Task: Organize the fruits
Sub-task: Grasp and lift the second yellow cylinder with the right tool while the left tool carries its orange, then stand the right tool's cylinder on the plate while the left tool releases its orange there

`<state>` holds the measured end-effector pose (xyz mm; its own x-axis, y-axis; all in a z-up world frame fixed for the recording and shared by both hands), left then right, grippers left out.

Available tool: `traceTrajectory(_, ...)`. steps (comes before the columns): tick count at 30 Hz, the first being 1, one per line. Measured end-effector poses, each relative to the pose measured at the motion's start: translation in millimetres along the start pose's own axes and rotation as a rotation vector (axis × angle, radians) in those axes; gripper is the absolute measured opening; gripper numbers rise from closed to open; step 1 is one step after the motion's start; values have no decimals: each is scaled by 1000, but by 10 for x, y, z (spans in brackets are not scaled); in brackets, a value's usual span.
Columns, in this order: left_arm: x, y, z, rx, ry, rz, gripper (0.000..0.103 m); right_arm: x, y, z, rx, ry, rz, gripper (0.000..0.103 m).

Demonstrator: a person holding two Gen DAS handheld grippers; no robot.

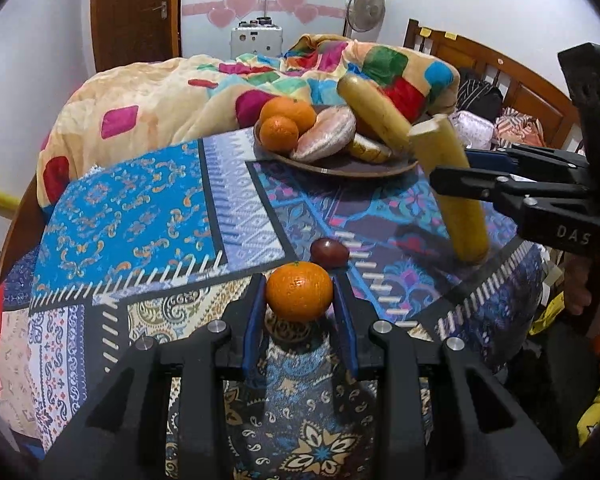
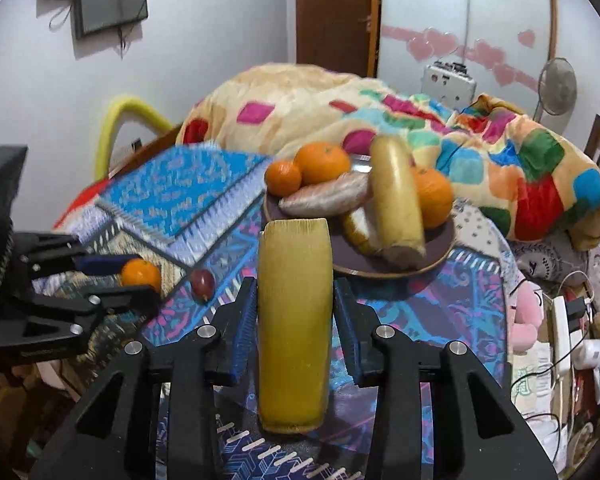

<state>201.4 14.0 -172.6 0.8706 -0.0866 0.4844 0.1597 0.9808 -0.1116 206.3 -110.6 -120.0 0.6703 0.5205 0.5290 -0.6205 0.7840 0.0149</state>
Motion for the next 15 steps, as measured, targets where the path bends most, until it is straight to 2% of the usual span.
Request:
traceTrajectory(6, 117, -15, 139, -5, -47, 2, 33, 124, -59, 180, -7, -60, -24, 35)
traceTrajectory(15, 317, 17, 208, -14, -91, 10, 33, 363, -112, 195, -16, -105, -39, 35)
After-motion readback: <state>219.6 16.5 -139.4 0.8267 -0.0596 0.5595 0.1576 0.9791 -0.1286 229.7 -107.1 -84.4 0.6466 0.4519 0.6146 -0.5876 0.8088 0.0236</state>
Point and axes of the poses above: each gripper's, at about its wrist camera, not at the fingertips, and z roughly against the way its jaws point, y to its left, x to its top, the point moved 5 cm from there along -z, roughly the way its jaws point, and after that the axes turned 14 degrees about y, right-handed, at the moved point
